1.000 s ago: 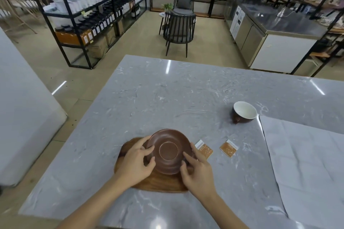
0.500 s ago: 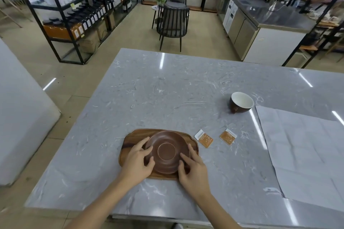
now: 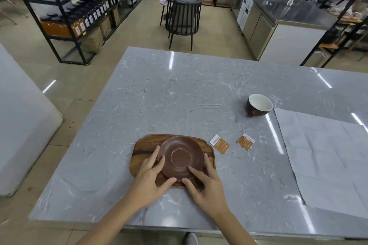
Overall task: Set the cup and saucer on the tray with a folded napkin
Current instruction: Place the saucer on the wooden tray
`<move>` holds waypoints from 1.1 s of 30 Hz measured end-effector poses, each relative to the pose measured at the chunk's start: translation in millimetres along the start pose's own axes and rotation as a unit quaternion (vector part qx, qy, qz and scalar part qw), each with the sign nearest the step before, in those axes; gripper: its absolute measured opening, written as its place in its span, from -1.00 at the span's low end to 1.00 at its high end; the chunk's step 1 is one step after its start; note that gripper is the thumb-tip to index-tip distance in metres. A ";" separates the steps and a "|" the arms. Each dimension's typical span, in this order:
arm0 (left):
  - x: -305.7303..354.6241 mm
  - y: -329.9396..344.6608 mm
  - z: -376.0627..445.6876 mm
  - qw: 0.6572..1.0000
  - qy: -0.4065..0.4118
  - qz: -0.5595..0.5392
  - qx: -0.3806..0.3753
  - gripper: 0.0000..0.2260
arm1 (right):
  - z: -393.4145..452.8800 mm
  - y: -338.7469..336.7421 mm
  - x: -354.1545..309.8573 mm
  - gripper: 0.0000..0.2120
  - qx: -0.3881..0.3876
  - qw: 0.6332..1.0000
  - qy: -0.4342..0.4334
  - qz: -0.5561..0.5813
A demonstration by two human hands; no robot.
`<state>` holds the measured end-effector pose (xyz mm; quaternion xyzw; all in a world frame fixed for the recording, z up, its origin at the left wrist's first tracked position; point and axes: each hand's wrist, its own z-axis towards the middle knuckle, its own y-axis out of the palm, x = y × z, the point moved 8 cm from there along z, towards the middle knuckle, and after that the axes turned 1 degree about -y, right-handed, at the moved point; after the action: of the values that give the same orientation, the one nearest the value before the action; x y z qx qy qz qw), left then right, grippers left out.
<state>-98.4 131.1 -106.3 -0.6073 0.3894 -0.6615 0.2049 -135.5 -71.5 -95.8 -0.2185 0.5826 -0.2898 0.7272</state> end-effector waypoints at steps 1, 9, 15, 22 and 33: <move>-0.6 0.2 0.3 1.000 0.000 -0.002 -0.002 -0.22 | -0.4 0.0 -0.9 -0.60 0.001 1.000 -0.003 0.000; -4.7 -0.1 2.5 1.000 -0.011 -0.021 0.000 -0.17 | 1.4 2.8 -3.7 -0.68 0.002 1.000 -0.017 -0.013; -7.1 2.6 1.8 1.000 -0.015 -0.021 -0.008 -0.17 | 0.6 3.4 -4.4 -0.66 -0.008 1.000 -0.017 -0.013; -6.9 1.3 -0.2 1.000 -0.014 -0.024 0.004 -0.19 | -0.1 3.9 -6.7 -0.66 -0.015 1.000 -0.018 -0.010; -7.1 1.2 1.6 0.999 -0.038 -0.022 -0.013 -0.21 | -1.1 4.8 -7.7 -0.65 -0.007 1.000 -0.014 -0.006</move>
<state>-95.8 135.2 -111.9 -0.6430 0.3765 -0.6370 0.1975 -137.0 -62.7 -93.6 -0.2313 0.5732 -0.2872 0.7318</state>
